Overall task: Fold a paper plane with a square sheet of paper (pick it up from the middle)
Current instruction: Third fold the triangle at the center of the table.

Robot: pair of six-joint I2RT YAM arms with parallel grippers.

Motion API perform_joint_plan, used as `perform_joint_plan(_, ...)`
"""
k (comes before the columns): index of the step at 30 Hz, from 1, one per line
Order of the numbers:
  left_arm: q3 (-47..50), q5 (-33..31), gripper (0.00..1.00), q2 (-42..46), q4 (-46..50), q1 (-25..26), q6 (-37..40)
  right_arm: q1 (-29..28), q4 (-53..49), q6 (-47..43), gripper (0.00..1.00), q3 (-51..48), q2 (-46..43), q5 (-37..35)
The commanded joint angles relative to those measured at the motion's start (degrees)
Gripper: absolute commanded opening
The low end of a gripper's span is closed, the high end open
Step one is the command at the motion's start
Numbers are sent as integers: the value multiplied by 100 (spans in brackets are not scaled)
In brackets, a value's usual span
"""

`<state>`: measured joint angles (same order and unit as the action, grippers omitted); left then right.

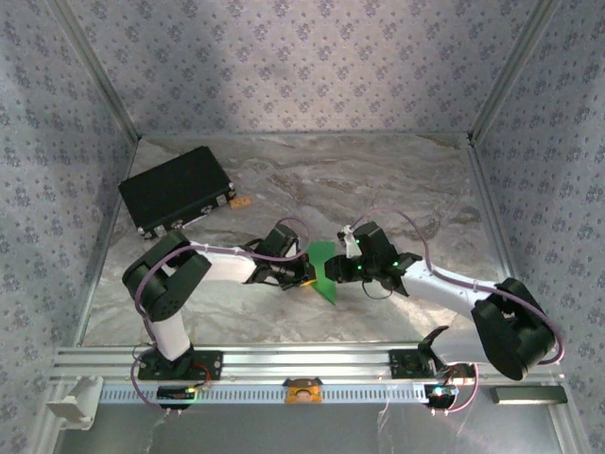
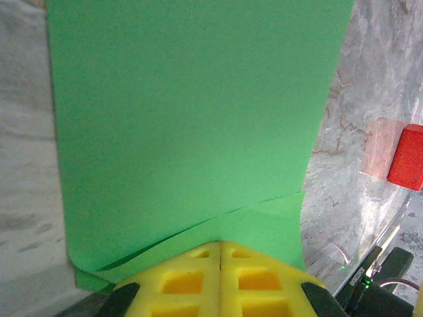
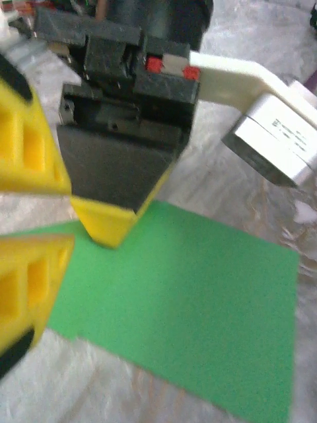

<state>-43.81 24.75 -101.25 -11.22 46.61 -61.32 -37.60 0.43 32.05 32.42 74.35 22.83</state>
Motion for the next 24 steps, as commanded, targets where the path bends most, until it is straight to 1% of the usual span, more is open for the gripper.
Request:
perform_joint_plan(1, 163, -296, 0, 9, 331, 30, 110, -269, -155, 205, 11, 72, 208, 379)
perform_joint_plan(5, 206, -318, 0, 51, 309, 27, 87, -388, -196, 260, 4, 94, 492, 254)
perform_joint_plan(18, 199, -305, 0, 62, 303, 26, 107, -480, -343, 169, 3, 482, 1267, 331)
perform_joint_plan(24, 215, -338, 0, 80, 305, 19, 104, -493, -377, 158, 3, 402, 1491, 485)
